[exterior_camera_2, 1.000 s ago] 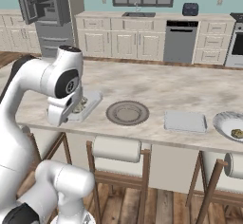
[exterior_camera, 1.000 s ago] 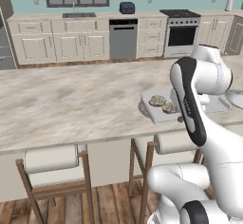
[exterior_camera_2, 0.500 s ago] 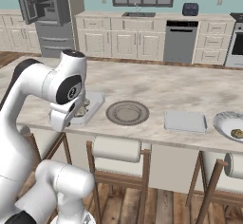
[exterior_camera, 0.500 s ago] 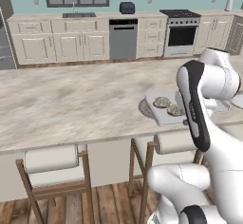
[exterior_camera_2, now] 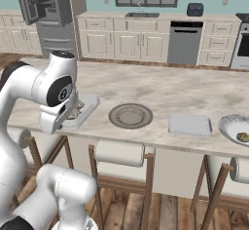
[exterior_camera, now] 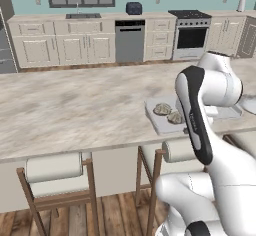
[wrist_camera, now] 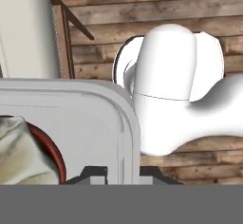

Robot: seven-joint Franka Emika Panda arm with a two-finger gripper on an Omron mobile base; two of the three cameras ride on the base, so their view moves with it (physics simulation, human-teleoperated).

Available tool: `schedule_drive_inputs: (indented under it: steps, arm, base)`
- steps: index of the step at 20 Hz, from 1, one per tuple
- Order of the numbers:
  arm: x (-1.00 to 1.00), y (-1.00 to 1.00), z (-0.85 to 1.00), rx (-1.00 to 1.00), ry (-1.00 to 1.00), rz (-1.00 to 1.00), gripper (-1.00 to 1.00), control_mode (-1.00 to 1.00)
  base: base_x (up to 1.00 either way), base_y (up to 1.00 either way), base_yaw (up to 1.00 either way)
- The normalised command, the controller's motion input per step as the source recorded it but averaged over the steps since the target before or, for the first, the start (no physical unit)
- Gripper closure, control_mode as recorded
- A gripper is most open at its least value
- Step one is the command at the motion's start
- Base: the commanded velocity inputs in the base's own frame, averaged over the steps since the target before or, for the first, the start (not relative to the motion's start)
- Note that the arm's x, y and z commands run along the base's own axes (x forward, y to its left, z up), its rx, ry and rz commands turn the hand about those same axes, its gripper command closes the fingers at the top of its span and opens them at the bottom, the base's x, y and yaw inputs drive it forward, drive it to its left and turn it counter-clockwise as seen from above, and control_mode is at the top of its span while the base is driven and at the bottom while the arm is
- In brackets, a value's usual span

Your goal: Place two dumplings into each of the tupperware containers and then place the containers in the fridge.

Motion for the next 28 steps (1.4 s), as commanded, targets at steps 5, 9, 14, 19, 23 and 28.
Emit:
schedule_drive_inputs:
  steps: [5,9,14,19,23,28]
  arm:
    - [0.0,0.0,0.0,0.0,0.0,0.0,1.0,1.0]
    - [0.0,0.0,0.0,0.0,0.0,0.0,1.0,1.0]
    - [0.0,0.0,0.0,0.0,0.0,0.0,1.0,1.0]
    - [0.0,0.0,0.0,0.0,0.0,0.0,1.0,1.0]
    - [0.0,0.0,0.0,0.0,0.0,0.0,1.0,1.0]
    - [0.0,0.0,0.0,0.0,0.0,0.0,1.0,1.0]
  base:
    - [-0.87,0.75,0.06]
    - [-0.8,1.0,0.19]
    - [-0.32,1.0,0.15]
    - [0.0,1.0,0.06]
    - [0.25,1.0,0.0]
    - [0.83,1.0,0.0]
